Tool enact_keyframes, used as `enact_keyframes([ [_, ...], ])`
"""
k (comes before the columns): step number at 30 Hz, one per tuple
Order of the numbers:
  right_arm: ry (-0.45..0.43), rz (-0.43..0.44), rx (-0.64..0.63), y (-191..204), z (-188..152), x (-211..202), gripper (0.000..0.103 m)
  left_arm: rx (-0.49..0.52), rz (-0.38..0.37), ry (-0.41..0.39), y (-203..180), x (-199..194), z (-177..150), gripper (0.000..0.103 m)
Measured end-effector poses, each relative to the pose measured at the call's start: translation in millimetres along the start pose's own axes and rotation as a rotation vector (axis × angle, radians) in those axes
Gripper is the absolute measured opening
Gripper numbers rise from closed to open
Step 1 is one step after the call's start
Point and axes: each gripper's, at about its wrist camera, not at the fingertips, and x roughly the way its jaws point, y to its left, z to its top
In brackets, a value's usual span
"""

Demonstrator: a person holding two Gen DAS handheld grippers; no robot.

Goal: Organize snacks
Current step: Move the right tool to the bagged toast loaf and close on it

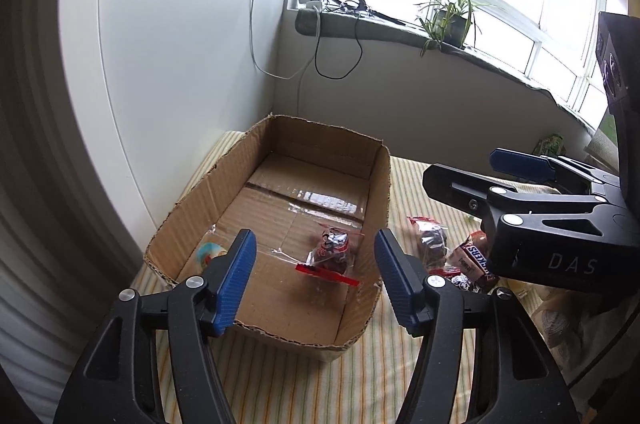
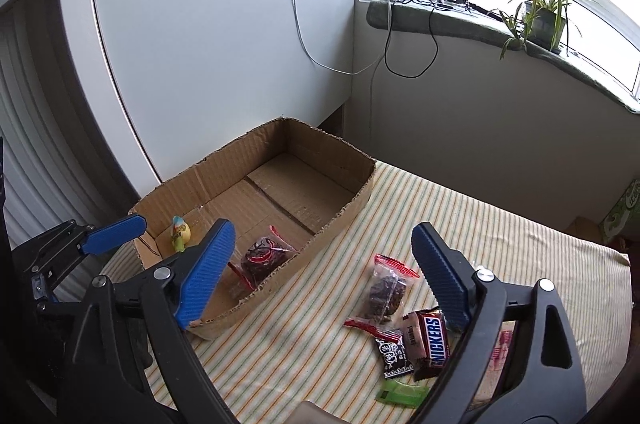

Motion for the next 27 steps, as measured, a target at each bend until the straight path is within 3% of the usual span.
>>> enact_keyframes([
  [8, -0.016, -0.069, 0.038, -41, -23, -28, 0.098, 0.021, -0.044, 0.006, -29, -5, -5, 0.062],
  [18, 0.016, -0.167, 0.133, -128, -69, -56, 0.098, 0.05, -0.127, 0.038, -74, 3, -14, 0.062],
  [27, 0.066, -0.16, 0.237, -192, -98, -61, 0.098, 0.069, -0.199, 0.084, -113, 17, -23, 0.062],
])
